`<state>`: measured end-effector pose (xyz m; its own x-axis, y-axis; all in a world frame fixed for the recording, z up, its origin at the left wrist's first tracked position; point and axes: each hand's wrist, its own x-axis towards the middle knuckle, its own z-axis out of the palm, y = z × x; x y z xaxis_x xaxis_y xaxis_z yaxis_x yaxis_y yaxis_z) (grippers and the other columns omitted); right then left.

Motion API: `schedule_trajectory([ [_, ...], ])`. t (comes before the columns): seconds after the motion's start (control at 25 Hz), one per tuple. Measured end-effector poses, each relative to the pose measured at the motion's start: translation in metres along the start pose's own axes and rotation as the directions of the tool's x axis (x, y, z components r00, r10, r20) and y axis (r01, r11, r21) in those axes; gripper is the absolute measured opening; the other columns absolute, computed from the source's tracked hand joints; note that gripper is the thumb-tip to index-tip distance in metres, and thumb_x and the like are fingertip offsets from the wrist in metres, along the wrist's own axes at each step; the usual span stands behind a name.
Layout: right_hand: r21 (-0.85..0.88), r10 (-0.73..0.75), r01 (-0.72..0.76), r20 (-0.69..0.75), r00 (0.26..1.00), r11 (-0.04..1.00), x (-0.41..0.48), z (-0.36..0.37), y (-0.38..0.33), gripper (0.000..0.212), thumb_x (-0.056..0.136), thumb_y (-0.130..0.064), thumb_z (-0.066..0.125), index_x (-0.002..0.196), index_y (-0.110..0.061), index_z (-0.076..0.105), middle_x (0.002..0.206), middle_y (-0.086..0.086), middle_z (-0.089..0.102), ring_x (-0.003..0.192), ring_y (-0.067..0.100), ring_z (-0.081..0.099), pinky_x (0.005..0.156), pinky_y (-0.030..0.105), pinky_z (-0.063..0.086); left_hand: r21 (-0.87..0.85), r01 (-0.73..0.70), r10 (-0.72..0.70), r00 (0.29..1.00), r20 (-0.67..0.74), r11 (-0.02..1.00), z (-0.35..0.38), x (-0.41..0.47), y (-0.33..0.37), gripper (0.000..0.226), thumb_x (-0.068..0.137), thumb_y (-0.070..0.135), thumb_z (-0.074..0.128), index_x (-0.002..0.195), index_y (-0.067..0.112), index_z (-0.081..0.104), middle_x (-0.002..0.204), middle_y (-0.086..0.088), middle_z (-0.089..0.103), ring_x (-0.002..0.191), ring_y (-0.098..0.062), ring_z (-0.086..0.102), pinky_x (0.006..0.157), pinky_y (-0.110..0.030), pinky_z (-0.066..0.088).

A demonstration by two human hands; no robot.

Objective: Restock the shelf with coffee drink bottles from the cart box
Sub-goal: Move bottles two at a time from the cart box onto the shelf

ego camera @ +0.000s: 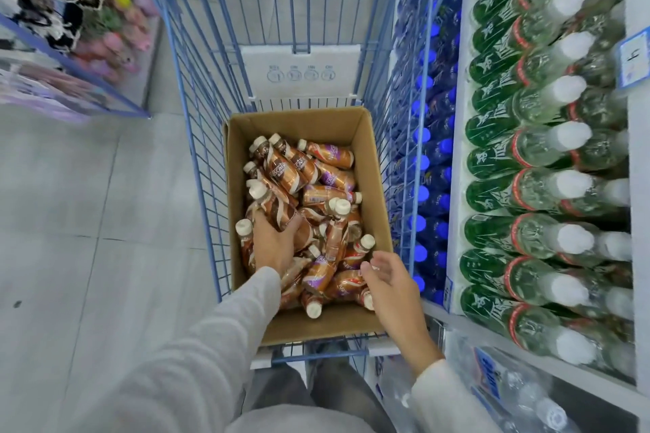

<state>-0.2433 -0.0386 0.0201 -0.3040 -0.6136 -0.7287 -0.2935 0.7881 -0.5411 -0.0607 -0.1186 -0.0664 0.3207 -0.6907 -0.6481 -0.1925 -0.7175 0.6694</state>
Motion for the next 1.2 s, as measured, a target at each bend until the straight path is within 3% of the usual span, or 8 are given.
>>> schedule_trajectory([
  [0.12, -0.067, 0.061, -0.061, 0.008, 0.998, 0.996, 0.046, 0.017, 0.003, 0.04, 0.098, -0.039, 0.063, 0.135, -0.028, 0.052, 0.133, -0.006, 0.062, 0.118, 0.012, 0.059, 0.098, 0.032, 0.048, -0.028, -0.063, 0.066, 0.988, 0.14, 0.998, -0.035, -0.051, 0.0, 0.071, 0.078, 0.049, 0.083, 0.138, 0.043, 0.046, 0.134, 0.015, 0.062, 0.119, -0.005, 0.061, 0.102, -0.033, 0.05],
  [0.32, -0.083, 0.177, -0.172, 0.055, 0.983, 0.982, 0.11, 0.062, 0.004, 0.063, 0.09, -0.043, 0.069, 0.144, -0.019, 0.047, 0.142, 0.007, 0.057, 0.128, 0.03, 0.055, 0.108, 0.041, 0.042, -0.215, 0.13, -0.092, 0.979, 0.181, 0.968, -0.077, -0.123, 0.003, 0.07, 0.075, 0.036, 0.085, 0.138, 0.042, 0.054, 0.116, 0.018, 0.071, 0.1, 0.003, 0.068, 0.067, -0.016, 0.058],
  [0.56, -0.019, 0.178, -0.18, -0.08, 0.981, 0.983, 0.132, 0.121, 0.025, 0.099, 0.075, -0.03, 0.088, 0.151, -0.01, 0.026, 0.156, 0.014, 0.036, 0.14, 0.037, 0.043, 0.114, 0.047, 0.039, -0.215, 0.167, -0.142, 0.982, 0.128, 0.962, -0.113, -0.154, 0.018, 0.078, 0.059, 0.049, 0.091, 0.131, 0.044, 0.061, 0.123, 0.011, 0.07, 0.116, -0.022, 0.065, 0.094, -0.049, 0.059],
  [0.68, 0.005, 0.113, -0.114, -0.114, 0.987, 0.994, 0.136, 0.124, 0.033, 0.089, 0.08, -0.022, 0.083, 0.149, -0.011, 0.028, 0.157, 0.015, 0.033, 0.138, 0.039, 0.045, 0.11, 0.045, 0.039, -0.213, 0.142, -0.112, 0.983, 0.144, 0.967, -0.12, -0.147, 0.023, 0.068, 0.066, 0.044, 0.091, 0.128, 0.042, 0.064, 0.122, 0.011, 0.07, 0.118, -0.023, 0.064, 0.095, -0.053, 0.058],
  [0.8, 0.169, 0.071, -0.061, -0.055, 0.996, 0.984, 0.117, 0.108, 0.032, 0.083, 0.079, -0.021, 0.082, 0.148, -0.017, 0.037, 0.145, 0.007, 0.052, 0.133, 0.029, 0.052, 0.113, 0.042, 0.04, -0.209, 0.078, -0.039, 0.982, 0.186, 0.975, -0.128, -0.139, 0.027, 0.052, 0.082, 0.029, 0.08, 0.13, 0.037, 0.065, 0.123, 0.007, 0.072, 0.116, -0.023, 0.067, 0.095, -0.052, 0.058],
  [0.92, 0.325, 0.018, -0.019, 0.006, 1.0, 0.945, 0.064, 0.078, 0.019, 0.076, 0.075, -0.034, 0.082, 0.141, -0.031, 0.046, 0.127, -0.008, 0.065, 0.116, 0.013, 0.062, 0.103, 0.038, 0.048, -0.207, 0.038, 0.014, 0.97, 0.244, 0.978, -0.134, -0.136, 0.034, 0.045, 0.087, 0.021, 0.074, 0.129, 0.037, 0.066, 0.12, 0.008, 0.073, 0.11, -0.017, 0.071, 0.088, -0.043, 0.062],
  [1.04, 0.563, -0.062, 0.03, 0.037, 0.997, 0.826, -0.004, 0.049, 0.004, 0.063, 0.073, -0.037, 0.081, 0.13, -0.038, 0.053, 0.104, -0.016, 0.075, 0.091, 0.002, 0.073, 0.069, 0.02, 0.058, -0.206, -0.03, 0.098, 0.939, 0.329, 0.978, -0.136, -0.139, 0.049, 0.047, 0.085, 0.025, 0.077, 0.129, 0.037, 0.067, 0.118, 0.01, 0.074, 0.106, -0.014, 0.072, 0.08, -0.035, 0.063],
  [1.2, 0.77, -0.147, 0.167, -0.096, 0.984, 0.616, -0.083, 0.024, -0.003, 0.059, 0.062, -0.029, 0.081, 0.119, -0.035, 0.066, 0.109, -0.002, 0.077, 0.098, 0.022, 0.074, 0.077, 0.035, 0.058, -0.239, -0.102, 0.21, 0.85, 0.484, 0.966, -0.131, -0.15, 0.072, 0.043, 0.082, 0.018, 0.081, 0.122, 0.031, 0.07, 0.112, 0.004, 0.077, 0.098, -0.018, 0.076, 0.069, -0.028, 0.061],
])
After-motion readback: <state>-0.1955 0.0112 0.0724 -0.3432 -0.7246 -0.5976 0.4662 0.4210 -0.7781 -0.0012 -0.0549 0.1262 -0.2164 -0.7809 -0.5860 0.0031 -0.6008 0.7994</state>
